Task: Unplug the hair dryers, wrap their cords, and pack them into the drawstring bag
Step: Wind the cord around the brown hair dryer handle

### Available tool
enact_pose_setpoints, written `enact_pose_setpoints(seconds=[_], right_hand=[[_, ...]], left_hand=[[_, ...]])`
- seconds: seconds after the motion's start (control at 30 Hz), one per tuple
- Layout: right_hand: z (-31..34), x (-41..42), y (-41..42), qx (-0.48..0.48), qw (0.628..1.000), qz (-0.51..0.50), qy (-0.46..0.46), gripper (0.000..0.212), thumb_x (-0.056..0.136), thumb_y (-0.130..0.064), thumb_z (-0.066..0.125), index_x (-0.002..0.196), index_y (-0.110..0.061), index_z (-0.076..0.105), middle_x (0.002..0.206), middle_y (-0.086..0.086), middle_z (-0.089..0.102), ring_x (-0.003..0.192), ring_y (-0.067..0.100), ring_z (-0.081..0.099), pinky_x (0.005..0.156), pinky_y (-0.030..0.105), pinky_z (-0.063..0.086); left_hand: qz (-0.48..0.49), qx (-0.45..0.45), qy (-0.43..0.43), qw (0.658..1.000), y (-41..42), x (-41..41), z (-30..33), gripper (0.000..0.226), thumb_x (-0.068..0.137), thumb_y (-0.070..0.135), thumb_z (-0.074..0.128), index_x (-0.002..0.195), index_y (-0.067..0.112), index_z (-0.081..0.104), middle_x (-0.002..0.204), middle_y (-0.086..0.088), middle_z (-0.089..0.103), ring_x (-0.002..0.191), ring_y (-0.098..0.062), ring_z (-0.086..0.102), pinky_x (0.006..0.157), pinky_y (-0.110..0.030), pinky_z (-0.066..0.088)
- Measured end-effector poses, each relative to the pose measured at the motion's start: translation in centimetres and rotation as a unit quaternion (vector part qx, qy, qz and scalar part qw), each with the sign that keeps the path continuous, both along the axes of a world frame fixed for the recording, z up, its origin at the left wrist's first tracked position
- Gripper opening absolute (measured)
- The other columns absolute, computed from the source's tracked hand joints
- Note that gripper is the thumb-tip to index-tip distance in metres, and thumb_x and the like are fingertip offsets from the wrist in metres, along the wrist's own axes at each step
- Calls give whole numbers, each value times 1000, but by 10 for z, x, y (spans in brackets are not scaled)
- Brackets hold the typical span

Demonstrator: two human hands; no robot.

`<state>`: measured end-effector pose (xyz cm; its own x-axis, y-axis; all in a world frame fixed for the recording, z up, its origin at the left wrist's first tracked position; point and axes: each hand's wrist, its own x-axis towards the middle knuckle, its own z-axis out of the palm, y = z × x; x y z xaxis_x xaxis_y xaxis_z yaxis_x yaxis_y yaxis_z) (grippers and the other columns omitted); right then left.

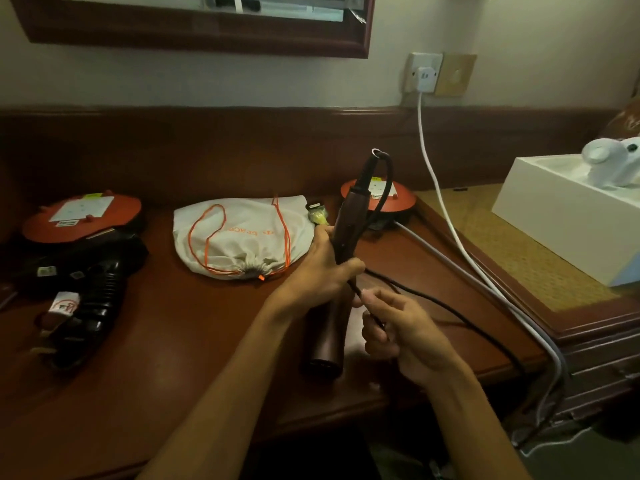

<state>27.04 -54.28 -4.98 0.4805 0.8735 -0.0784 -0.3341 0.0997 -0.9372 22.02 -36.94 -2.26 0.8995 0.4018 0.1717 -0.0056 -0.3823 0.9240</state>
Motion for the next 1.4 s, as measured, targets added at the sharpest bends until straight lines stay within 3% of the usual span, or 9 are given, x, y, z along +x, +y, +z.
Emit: enact_pose_setpoints(seconds=[0.3,0.47,0.6,0.7,0.83,1.03,1.13,1.23,1.4], right_hand=[[20,26,15,-34,991,-8,-132,44,95,-5,64,133,-25,55,69,22,62,46,15,40,44,26,25],[19,32,21,-49,992,-42,-107,30,93,-3,66,117,1,48,59,18,52,37,15,43,35,23,27],[10,35,16,-51,996,-44,-66,19,93,-10,67,102,-12,51,57,12,40,38,17,33,39,26,22],[6,40,14,-62,994,-42,-75,26,93,-16,69,110,-11,48,58,9,38,41,16,29,41,26,22],[-1,37,17,-53,982,-57,-174,60,93,-22,67,145,-39,41,67,12,53,42,17,41,39,27,32],[7,28,16,-18,957,-131,-259,36,90,-19,67,126,-20,66,65,-9,70,48,1,56,47,14,41],[8,26,16,-23,948,-165,-270,30,87,-33,73,117,-29,73,89,19,75,58,36,57,52,42,47],[8,25,11,-53,956,-172,-233,34,87,-30,75,120,-28,69,73,7,70,51,31,49,49,34,42],[4,0,-29,-66,994,-59,56,28,89,-10,68,112,-2,54,61,9,48,36,14,39,35,23,35]], left_hand=[[-39,47,-13,998,9,-2,1,39,82,26,70,103,37,38,104,-1,46,99,-18,54,77,-27,47],[-65,67,-16,996,9,-5,-11,25,96,43,56,118,33,53,116,-1,55,116,-19,54,104,-46,45],[-48,116,22,992,10,0,-19,46,95,57,51,137,39,46,131,14,57,147,-27,32,119,-60,24],[-42,124,-1,991,4,1,-18,67,90,61,52,152,42,34,162,17,29,155,-11,0,122,-61,10],[-35,113,5,993,-8,2,-13,65,89,39,51,152,41,32,158,15,30,153,-6,8,124,-54,15],[-51,136,29,989,-5,-2,-18,70,94,62,42,157,46,16,163,5,28,154,-9,11,123,-53,17],[-40,202,21,978,-7,1,-17,60,99,57,38,155,37,30,154,7,43,150,-13,25,121,-55,20],[-51,167,-15,985,-3,3,-13,48,97,49,52,142,34,51,134,14,60,134,-10,48,113,-51,36],[-9,124,-34,992,9,3,-8,39,90,36,70,128,30,62,120,10,69,117,-9,62,106,-45,48]])
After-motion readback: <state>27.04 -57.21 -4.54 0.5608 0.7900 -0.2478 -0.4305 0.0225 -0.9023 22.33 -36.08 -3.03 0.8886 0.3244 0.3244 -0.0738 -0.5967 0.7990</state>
